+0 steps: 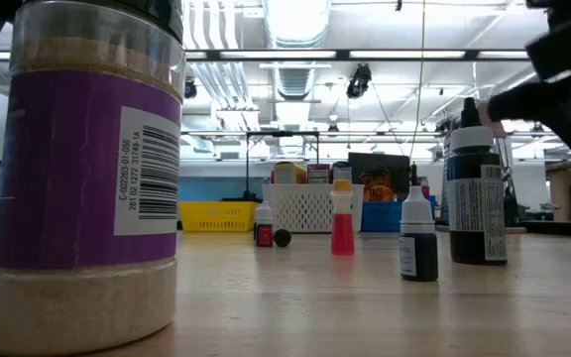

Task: Pick & Place Kitchen Items
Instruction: Put the red seasoning can into the blue basket, then put the black seasoning bottle into the blue basket

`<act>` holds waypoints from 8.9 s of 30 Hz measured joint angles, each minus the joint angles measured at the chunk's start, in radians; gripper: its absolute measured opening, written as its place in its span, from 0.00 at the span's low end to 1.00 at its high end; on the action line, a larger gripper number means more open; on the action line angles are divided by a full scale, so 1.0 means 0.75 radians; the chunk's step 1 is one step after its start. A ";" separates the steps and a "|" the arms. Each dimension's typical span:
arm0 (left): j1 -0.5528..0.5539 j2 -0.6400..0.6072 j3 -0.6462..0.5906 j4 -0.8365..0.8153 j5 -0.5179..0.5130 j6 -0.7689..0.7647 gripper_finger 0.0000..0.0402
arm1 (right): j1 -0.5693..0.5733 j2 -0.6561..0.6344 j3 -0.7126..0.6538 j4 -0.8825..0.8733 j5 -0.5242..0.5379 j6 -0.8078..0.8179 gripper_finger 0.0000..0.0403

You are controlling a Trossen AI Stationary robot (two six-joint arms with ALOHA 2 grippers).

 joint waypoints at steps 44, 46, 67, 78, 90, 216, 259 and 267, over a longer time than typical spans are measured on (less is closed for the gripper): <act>0.000 0.001 0.000 -0.011 0.002 -0.043 0.51 | -0.429 -0.145 0.015 -0.051 0.283 0.111 0.54; 0.000 0.001 0.000 -0.011 0.002 -0.044 0.51 | -0.511 -0.163 0.033 -0.050 0.316 0.070 0.55; 0.000 0.001 0.000 -0.043 0.007 0.004 0.51 | -1.306 -0.177 0.556 0.009 0.526 -0.300 0.55; 0.000 0.000 0.000 -0.041 0.007 -0.010 0.51 | -1.599 -0.052 0.654 0.098 0.530 -0.531 0.57; 0.000 0.001 0.000 -0.041 0.013 -0.025 0.51 | -1.703 0.147 0.652 0.099 0.456 -0.692 0.58; -0.851 0.844 0.001 0.993 0.425 0.228 0.52 | -1.222 -0.350 0.640 0.344 0.273 -0.200 0.21; -0.855 1.399 0.060 1.255 0.560 0.408 0.61 | -1.220 -0.352 0.640 0.334 0.268 -0.100 0.37; -0.793 1.486 0.046 1.415 0.718 0.397 0.64 | -1.220 -0.352 0.640 0.335 0.268 -0.101 0.31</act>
